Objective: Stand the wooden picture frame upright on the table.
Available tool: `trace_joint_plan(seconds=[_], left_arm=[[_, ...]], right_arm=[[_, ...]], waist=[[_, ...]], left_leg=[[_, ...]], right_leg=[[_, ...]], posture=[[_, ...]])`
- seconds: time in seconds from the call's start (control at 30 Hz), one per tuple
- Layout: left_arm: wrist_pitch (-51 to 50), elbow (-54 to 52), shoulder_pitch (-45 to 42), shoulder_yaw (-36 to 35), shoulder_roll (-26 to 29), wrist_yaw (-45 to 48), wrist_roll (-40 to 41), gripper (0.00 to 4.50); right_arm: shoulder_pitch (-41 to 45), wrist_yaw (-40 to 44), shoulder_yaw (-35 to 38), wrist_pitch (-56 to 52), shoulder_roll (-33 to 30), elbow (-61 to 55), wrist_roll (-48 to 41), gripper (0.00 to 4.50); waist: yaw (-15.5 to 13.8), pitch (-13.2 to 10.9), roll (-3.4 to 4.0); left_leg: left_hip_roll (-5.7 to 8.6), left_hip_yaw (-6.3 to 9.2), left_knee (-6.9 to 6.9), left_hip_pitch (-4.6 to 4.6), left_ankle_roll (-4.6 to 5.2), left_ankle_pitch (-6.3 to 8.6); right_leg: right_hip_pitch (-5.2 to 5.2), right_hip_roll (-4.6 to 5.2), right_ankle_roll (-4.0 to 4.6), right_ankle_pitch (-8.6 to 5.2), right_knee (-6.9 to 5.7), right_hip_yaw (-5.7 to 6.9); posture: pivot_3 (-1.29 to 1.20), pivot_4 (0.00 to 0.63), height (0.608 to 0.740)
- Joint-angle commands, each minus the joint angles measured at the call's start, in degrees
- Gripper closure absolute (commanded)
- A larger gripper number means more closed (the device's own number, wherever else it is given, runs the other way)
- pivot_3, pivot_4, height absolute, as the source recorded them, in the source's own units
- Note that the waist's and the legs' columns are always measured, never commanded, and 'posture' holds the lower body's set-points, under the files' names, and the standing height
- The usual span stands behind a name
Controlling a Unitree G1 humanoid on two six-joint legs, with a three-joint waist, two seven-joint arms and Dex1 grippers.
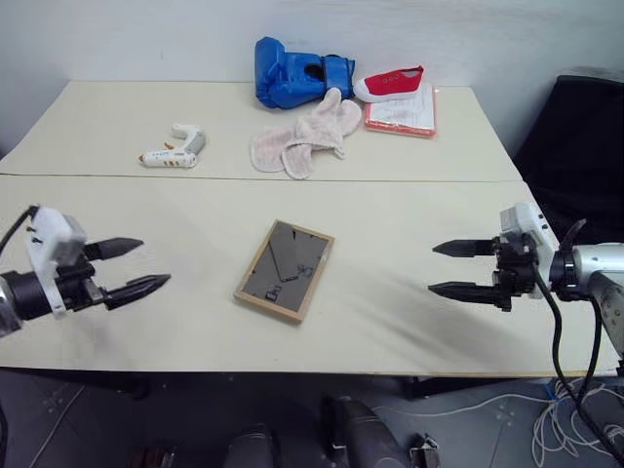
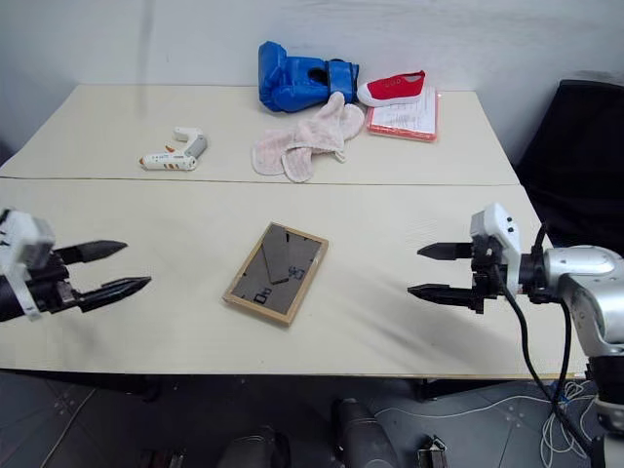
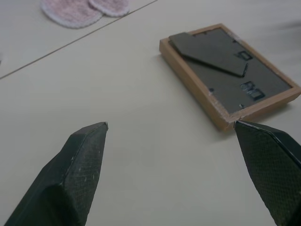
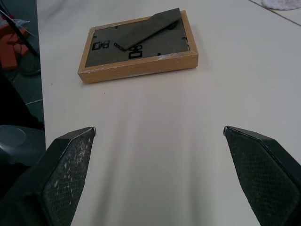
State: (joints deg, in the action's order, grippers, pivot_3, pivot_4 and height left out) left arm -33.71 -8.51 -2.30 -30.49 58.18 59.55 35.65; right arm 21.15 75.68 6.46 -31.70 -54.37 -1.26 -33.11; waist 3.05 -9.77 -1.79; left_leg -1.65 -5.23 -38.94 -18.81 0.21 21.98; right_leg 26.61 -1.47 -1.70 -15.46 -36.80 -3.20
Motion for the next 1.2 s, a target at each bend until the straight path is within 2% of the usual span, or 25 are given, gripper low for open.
trace_joint_plan(seconds=[0.03,0.3,0.43,0.53,0.73,0.9,0.93,0.97,1.2], left_arm=[[0.95,-0.14,-1.36,0.36,1.24,1.91,0.18,0.00],[1.72,1.07,-3.16,3.59,0.53,0.73,-1.83,0.00],[6.67,3.37,-6.23,11.19,-0.15,1.16,-6.97,0.00],[12.24,8.29,-11.81,20.06,-1.24,1.64,-13.92,0.60],[20.66,17.57,-23.00,31.89,-5.33,3.79,-23.47,2.53],[22.93,21.56,-28.13,35.96,-9.49,5.57,-25.90,4.10],[22.92,21.72,-28.51,36.41,-10.13,6.08,-25.87,4.41],[22.90,21.49,-28.54,36.87,-10.59,6.83,-25.74,4.46],[15.77,16.90,-27.43,38.00,-12.22,10.00,-23.07,4.46]], right_arm=[[0.83,0.23,0.61,0.12,0.09,-0.39,-0.37,0.02],[0.66,-2.17,0.43,0.39,1.54,-2.42,0.15,0.02],[2.76,-4.61,-2.63,2.25,3.63,-2.42,3.12,0.02],[5.68,-5.96,-6.71,3.94,6.77,-1.24,6.26,0.62],[11.39,-7.66,-15.29,9.55,13.72,3.94,14.37,2.77],[15.99,-9.49,-19.43,13.67,20.56,11.03,19.17,4.48],[16.71,-9.53,-20.04,14.23,21.63,12.33,19.81,4.50],[17.43,-9.84,-20.63,15.20,22.71,13.94,20.78,4.50],[21.15,-12.70,-21.94,19.01,27.58,21.49,25.50,4.50]], waist=[[0.04,-0.02,0.04],[0.04,-0.04,0.06],[0.03,-0.04,0.06],[-0.01,-0.04,0.07],[-0.05,-0.02,0.05],[0.17,0.00,0.02],[0.18,0.00,0.02],[0.25,0.00,0.02],[0.33,0.00,0.02]], left_leg=[[0.00,0.00,0.00,-0.04,0.02,0.01],[-0.03,0.02,-0.01,-0.16,0.01,0.03],[-0.01,0.01,-0.07,-0.13,0.00,0.03],[0.02,-0.01,-0.09,-0.11,0.00,0.01],[0.04,-0.06,-0.17,-0.36,-0.09,-0.06],[0.05,-0.22,-0.37,-0.89,-0.40,-0.25],[0.05,-0.22,-0.36,-0.92,-0.43,-0.27],[0.03,-0.22,-0.37,-0.92,-0.44,-0.28],[0.04,-0.21,-0.78,-0.92,-0.47,-0.30]], right_leg=[[0.03,0.01,-0.01,0.00,0.02,0.00],[0.15,0.03,-0.02,0.01,0.03,0.02],[0.12,0.04,-0.01,0.01,-0.03,0.02],[0.13,0.04,-0.03,0.02,-0.09,0.00],[0.38,0.04,-0.03,0.02,-0.17,0.01],[0.99,0.04,-0.04,0.03,-0.72,-0.08],[1.03,0.04,-0.04,0.03,-0.74,-0.08],[1.04,0.04,-0.03,0.03,-0.75,-0.07],[1.03,0.05,0.00,0.01,-0.93,-0.10]], posture=[[0.00,0.150,0.740],[0.00,0.150,0.740],[0.00,0.150,0.740],[0.00,0.150,0.740],[0.00,0.150,0.740],[0.00,0.150,0.740],[0.00,0.150,0.740],[0.00,0.150,0.740],[0.00,0.150,0.740]])
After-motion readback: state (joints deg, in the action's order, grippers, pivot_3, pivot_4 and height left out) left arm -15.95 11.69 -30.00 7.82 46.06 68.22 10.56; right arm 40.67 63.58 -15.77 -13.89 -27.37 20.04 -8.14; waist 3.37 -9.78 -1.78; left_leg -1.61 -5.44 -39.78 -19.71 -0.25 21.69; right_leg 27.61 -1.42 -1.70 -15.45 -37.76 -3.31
